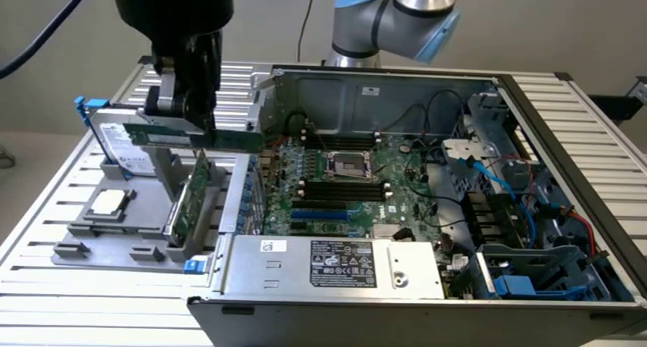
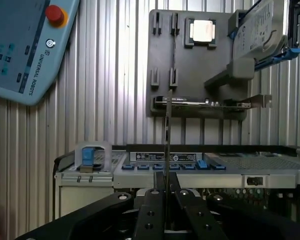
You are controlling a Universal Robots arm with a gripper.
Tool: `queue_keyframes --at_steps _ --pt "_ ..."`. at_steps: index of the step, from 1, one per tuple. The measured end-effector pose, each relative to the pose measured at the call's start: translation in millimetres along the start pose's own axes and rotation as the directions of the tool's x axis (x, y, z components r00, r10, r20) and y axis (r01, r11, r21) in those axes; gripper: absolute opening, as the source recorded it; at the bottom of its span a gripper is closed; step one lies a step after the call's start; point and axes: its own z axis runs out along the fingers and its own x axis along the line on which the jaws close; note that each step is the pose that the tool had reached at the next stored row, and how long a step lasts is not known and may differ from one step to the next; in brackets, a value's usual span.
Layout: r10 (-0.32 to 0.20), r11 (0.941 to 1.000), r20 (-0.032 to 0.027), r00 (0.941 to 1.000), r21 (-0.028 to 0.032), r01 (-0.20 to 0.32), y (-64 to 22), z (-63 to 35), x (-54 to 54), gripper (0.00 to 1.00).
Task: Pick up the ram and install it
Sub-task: 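Pick up the ram and move it above insertion slot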
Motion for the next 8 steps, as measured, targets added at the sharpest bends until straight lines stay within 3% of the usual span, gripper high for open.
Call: queue_keyframes --at_steps 3,8 --pt "0.0 1.0 -0.0005 1.0 -0.0059 0.0 -13.2 -3.4 0.0 0.14" --pt "0.0 1.0 -0.0006 1.0 -0.0076 0.0 -36.0 -5.4 0.0 0.14"
